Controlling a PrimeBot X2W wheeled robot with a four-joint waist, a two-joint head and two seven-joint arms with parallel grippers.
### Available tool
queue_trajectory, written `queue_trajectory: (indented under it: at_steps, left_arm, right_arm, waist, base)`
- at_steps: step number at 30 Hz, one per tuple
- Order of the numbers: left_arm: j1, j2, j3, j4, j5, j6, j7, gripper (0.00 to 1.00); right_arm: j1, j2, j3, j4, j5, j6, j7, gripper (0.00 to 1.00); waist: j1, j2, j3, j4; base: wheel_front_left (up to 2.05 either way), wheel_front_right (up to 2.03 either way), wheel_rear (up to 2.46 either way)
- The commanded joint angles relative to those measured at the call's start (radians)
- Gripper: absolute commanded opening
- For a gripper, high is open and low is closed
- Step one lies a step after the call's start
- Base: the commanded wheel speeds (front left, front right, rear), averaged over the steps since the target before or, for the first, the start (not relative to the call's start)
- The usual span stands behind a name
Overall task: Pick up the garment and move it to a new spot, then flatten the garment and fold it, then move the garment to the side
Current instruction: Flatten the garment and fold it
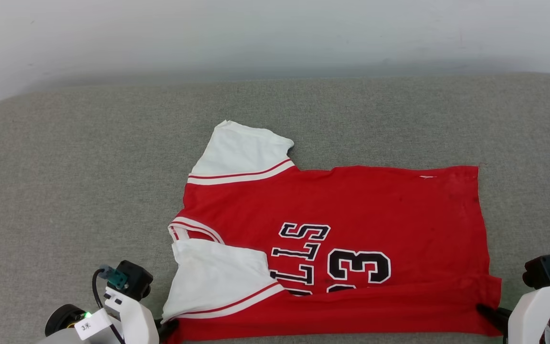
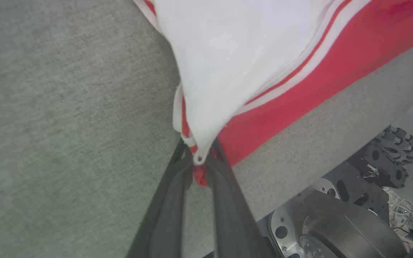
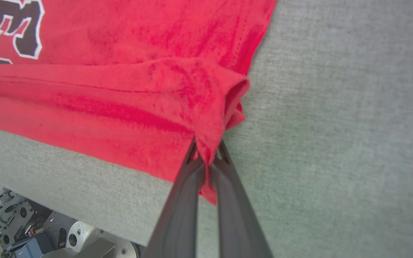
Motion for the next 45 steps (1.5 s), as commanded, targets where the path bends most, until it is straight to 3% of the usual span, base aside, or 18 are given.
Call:
queue_trajectory:
  at_steps: [1,2,3,11,17,21,22,25,31,35,45]
  left_arm:
    - [-0.006,-0.01,0.002,0.022,-0.007,-0.01,-0.013,0.0]
    - [-0.001,-0.01,0.003,0.029,-0.008,-0.011,-0.017,0.04]
    - [0.003,-0.008,0.006,0.032,-0.004,-0.007,-0.026,0.98]
    - [-0.013,0.054,0.044,-0.033,0.021,0.014,-0.089,1.0]
    - [-0.084,0.108,0.121,-0.105,0.062,0.057,-0.151,1.0]
    - [-0.16,0.085,0.172,-0.106,0.085,0.1,-0.189,1.0]
    - [-0.23,0.068,0.194,-0.073,0.099,0.092,-0.184,1.0]
    - [-0.305,0.034,0.213,-0.02,0.093,0.078,-0.164,1.0]
    - [-0.468,-0.013,0.225,0.11,0.04,0.02,-0.017,1.0]
    - [-0.58,-0.038,0.203,0.194,0.016,-0.011,0.14,1.0]
    - [-0.836,-0.058,0.149,0.316,0.013,-0.021,0.517,1.0]
  right_arm:
    - [-0.013,0.014,0.01,0.025,0.005,-0.001,-0.025,0.29]
    - [-0.014,0.016,0.015,0.03,0.004,-0.001,-0.04,0.6]
    - [-0.016,0.016,0.015,0.033,0.002,-0.001,-0.061,1.0]
    - [-0.018,0.024,-0.035,-0.013,-0.037,-0.001,-0.264,1.0]
    - [-0.038,0.08,-0.127,-0.075,-0.138,-0.001,-0.436,1.0]
    - [-0.053,0.142,-0.178,-0.135,-0.208,-0.001,-0.491,1.0]
    - [-0.062,0.186,-0.209,-0.188,-0.258,-0.001,-0.512,1.0]
    - [-0.064,0.22,-0.22,-0.244,-0.297,-0.001,-0.512,1.0]
    - [-0.087,0.259,-0.191,-0.337,-0.338,-0.001,-0.482,1.0]
    - [-0.108,0.27,-0.174,-0.378,-0.351,-0.001,-0.473,1.0]
    - [-0.177,0.284,-0.124,-0.405,-0.372,-0.001,-0.479,1.0]
  waist:
    - [0.0,0.0,-0.004,0.002]
    - [0.0,0.0,-0.008,0.003]
    - [0.0,0.0,-0.012,0.003]
    - [0.0,0.0,-0.04,0.002]
    - [0.0,0.0,-0.039,-0.014]
    - [0.0,0.0,-0.026,-0.036]
    - [0.0,0.0,-0.005,-0.056]
    - [0.0,0.0,0.029,-0.079]
    - [0.0,0.0,0.12,-0.137]
    - [0.0,0.0,0.186,-0.169]
    - [0.0,0.0,0.337,-0.238]
  base:
    - [0.0,0.0,0.0]
    - [0.0,0.0,0.0]
    - [0.0,0.0,0.0]
    - [0.0,0.0,0.0]
    - [0.0,0.0,0.0]
    - [0.0,0.0,0.0]
    - [0.0,0.0,0.0]
    - [0.0,0.0,0.0]
    - [0.0,0.0,0.0]
    - [0.0,0.0,0.0]
    - [0.0,0.0,0.0]
